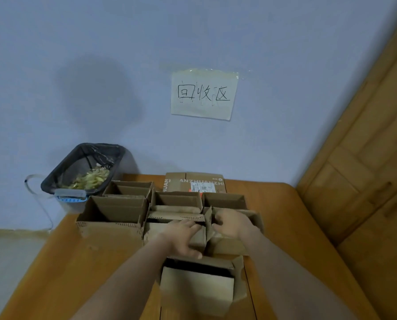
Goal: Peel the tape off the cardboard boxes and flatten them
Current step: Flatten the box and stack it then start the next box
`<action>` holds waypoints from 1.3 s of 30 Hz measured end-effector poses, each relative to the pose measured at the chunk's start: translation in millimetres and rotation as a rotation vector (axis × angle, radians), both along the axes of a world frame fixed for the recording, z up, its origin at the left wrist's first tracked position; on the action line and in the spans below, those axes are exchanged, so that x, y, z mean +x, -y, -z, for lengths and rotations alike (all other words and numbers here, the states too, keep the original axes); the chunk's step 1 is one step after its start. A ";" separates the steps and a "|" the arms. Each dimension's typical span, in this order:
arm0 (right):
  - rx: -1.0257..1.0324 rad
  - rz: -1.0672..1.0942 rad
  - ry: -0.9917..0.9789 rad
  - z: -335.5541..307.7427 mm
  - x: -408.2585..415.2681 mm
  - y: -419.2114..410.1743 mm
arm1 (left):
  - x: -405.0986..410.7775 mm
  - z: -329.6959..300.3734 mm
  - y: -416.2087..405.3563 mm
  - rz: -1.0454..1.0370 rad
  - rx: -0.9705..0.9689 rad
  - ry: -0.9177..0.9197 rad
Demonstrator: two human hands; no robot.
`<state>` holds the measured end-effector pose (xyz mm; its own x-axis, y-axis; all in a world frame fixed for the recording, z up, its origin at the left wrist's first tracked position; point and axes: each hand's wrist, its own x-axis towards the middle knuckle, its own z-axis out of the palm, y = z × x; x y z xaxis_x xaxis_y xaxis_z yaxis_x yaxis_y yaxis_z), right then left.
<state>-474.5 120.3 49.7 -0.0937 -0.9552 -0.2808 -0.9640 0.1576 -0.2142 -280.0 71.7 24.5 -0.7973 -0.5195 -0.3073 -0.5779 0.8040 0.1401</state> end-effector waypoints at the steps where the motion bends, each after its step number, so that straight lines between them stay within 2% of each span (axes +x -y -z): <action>1: 0.005 -0.006 -0.005 6.2 4.1 -9.7 | 3.3 7.2 -7.3 0.020 0.006 0.020; 5: -0.045 -0.131 -0.145 36.1 20.8 -44.9 | 9.3 36.1 -29.8 0.056 0.020 0.080; 9: 0.188 -0.156 -0.139 64.0 33.9 -70.8 | 12.4 59.4 -47.0 0.048 0.035 0.207; 12: 0.269 -0.197 -0.211 76.3 43.3 -84.1 | 15.3 73.5 -64.5 -0.018 -0.022 0.179; 16: 0.194 -0.264 -0.354 81.4 60.0 -95.2 | 23.8 79.9 -82.2 -0.063 -0.099 0.108; 20: 0.145 -0.263 -0.417 80.1 77.8 -114.6 | 36.0 81.3 -105.0 -0.047 -0.232 0.077; 24: 0.045 -0.261 -0.445 68.0 91.5 -135.8 | 47.0 67.5 -124.9 -0.038 -0.359 0.039; 32: -0.138 -0.265 -0.450 5.7 122.4 -155.0 | 84.2 -4.2 -153.1 -0.124 -0.488 -0.011; 39: -0.185 -0.259 -0.483 -10.9 166.9 -160.2 | 132.0 -22.8 -157.7 -0.180 -0.515 -0.022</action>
